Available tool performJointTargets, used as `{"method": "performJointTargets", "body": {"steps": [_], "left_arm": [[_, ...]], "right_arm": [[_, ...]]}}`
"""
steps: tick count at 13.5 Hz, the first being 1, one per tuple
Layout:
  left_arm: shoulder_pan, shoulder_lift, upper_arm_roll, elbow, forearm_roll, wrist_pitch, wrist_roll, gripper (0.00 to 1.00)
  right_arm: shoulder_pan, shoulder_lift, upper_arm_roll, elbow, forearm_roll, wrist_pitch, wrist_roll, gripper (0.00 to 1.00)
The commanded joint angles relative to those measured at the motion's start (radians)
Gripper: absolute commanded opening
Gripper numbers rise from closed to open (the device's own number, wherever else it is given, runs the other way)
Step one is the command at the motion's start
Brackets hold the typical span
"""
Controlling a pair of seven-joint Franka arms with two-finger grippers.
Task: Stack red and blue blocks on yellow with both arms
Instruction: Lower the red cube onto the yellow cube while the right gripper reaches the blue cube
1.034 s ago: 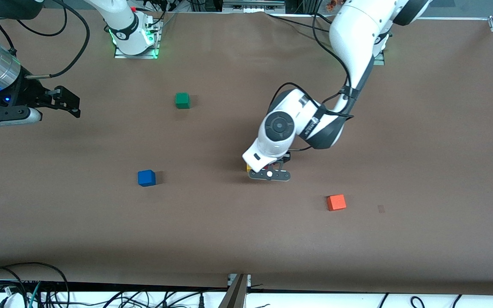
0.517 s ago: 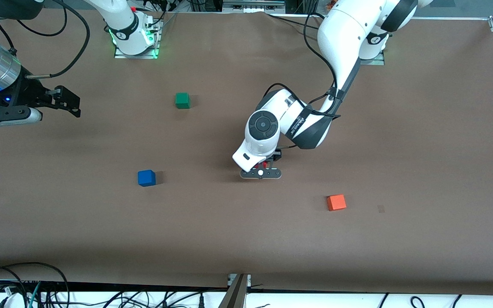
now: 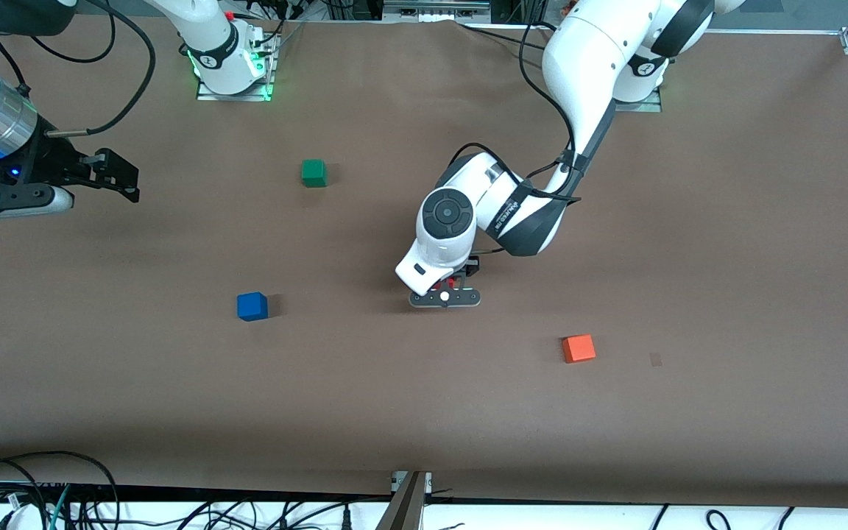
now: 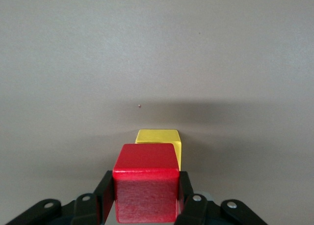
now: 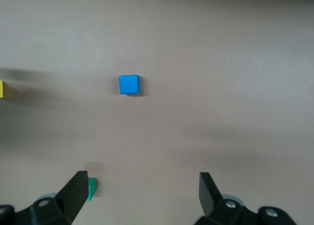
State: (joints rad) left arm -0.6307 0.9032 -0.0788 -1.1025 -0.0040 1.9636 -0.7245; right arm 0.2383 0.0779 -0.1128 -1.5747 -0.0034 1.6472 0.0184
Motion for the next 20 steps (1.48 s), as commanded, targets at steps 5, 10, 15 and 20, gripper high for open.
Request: {"method": "performJointTargets", "body": {"steps": [5,10,15,20], "left_arm": [[-0.021,0.033,0.014,0.053,0.006,-0.020,-0.012,0.00],[-0.021,0.036,0.014,0.056,0.006,-0.015,-0.013,0.00],[-0.021,0.039,0.014,0.056,0.006,-0.012,-0.015,0.62],[0.002,0.026,0.010,0.079,-0.005,-0.061,-0.021,1.00]], "right_arm": [[0.007,0.135,0.015,0.010,0.097,0.028,-0.028,1.00],[0.022,0.337,0.019,-0.005,0.108,0.236,-0.104,1.00],[0.026,0.402,0.050,-0.181,0.109,0.521,-0.106,1.00],[0.026,0.448,0.056,-0.288,0.109,0.720,-0.109,0.98]]}}
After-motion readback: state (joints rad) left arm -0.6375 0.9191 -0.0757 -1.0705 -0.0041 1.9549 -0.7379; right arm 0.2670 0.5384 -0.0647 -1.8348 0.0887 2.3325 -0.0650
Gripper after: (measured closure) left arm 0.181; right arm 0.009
